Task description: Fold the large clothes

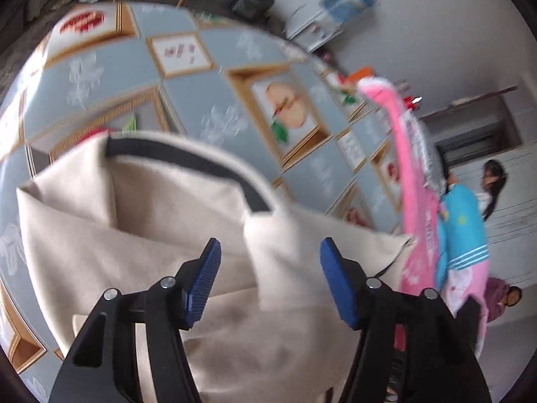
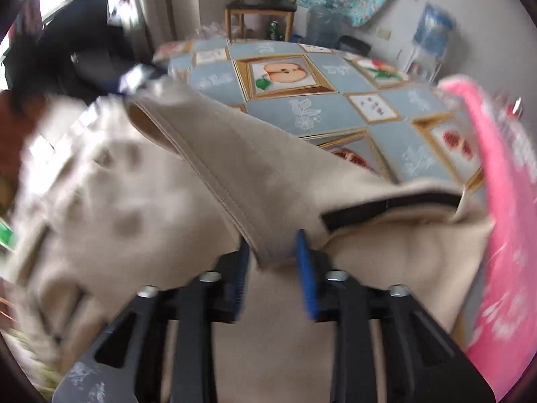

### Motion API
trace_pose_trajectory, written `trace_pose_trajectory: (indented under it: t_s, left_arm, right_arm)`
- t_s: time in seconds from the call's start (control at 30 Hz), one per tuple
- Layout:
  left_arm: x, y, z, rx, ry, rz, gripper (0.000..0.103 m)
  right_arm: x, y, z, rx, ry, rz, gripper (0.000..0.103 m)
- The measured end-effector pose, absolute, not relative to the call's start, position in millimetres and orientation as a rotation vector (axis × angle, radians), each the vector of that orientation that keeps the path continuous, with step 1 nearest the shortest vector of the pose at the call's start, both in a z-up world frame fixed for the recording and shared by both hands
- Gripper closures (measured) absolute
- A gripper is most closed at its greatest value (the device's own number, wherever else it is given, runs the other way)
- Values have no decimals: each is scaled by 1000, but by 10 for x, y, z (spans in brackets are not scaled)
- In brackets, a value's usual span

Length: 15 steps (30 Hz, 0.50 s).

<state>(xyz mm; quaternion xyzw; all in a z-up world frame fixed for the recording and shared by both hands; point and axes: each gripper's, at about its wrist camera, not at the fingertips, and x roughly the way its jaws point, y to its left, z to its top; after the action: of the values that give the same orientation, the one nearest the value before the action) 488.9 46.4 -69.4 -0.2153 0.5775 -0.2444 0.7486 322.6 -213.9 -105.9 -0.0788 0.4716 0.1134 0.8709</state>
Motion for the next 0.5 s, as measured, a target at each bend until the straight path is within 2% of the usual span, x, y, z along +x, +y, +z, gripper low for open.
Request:
trace_pose_trajectory:
  t_s: [0.07,0.17,0.23,0.33,0.5]
  left_arm:
    - [4815,430,-766,-470,1271,-563,49]
    - [4729,457,-784,-467,1255,-599,59]
    - [4710,464,-800,-453,1247,-602,74]
    - [4706,465,-811,-448,1247,-630,78]
    - [4739,478,-887,-439,1313,-671,78]
  right_arm:
    - [3163,-2356,-897,19,979,319,50]
    - [3185,-2694,-783,285,983,394,43]
    - [3297,-2898,-825,461,1014,385,41]
    - [3487,-3029,-1038,671,1100,369,42]
    - [3600,-2838,-1304,722,1225,379,55]
